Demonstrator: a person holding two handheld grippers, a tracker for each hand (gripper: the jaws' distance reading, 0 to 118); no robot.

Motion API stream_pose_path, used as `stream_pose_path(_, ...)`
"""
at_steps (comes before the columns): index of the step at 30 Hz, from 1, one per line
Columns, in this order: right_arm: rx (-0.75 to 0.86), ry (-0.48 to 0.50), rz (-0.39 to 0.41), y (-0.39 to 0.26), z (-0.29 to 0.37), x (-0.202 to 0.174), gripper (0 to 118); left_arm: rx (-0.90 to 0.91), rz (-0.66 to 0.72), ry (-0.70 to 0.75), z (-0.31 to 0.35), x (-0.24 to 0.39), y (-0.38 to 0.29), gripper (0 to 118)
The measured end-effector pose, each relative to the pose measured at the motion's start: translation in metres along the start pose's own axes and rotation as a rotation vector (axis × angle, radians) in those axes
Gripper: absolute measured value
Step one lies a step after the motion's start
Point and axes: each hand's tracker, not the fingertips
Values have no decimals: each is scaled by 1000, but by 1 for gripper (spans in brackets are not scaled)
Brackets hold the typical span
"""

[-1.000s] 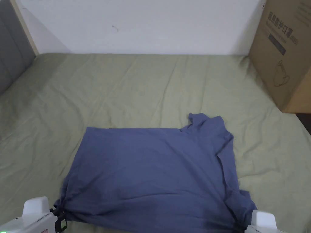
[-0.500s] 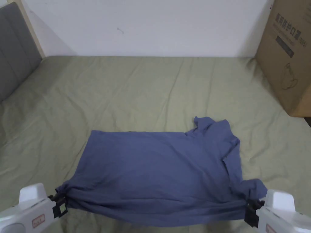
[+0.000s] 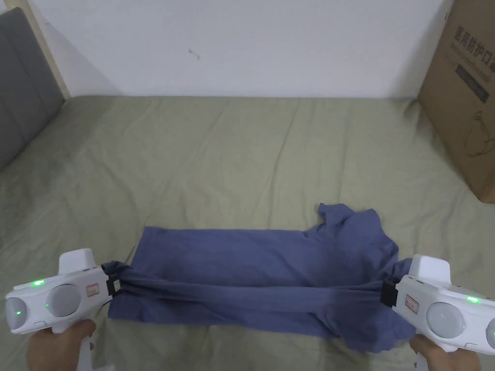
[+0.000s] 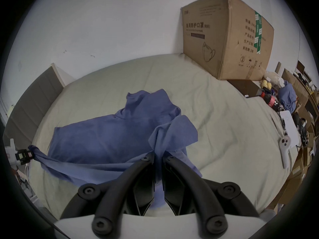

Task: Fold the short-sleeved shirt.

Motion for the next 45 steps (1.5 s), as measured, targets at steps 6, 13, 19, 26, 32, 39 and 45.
stream_pose_path(6,-72,-30,-30,5,-52,-5,6,-126,-21,51,-66,10,5,3)
stream_pose_path(13,-134,-70,-6,-9,-83,-11,6,-181,-48,86,-96,16,-3,3)
stream_pose_path(19,-90,-62,23,-2,-49,-24,13,-158,-63,69,-73,17,2,26)
stream_pose_path(26,240,11,61,22,58,-26,93,155,20,-138,37,21,6,107)
stream_pose_path(32,502,52,121,13,150,-27,93,439,-28,-184,135,40,-17,107)
stream_pose_path(39,645,-4,187,-23,189,-30,75,611,-140,-152,183,63,-59,59)
stream_pose_path(45,666,-28,200,-41,195,-30,0,601,-144,-165,189,64,-77,0)
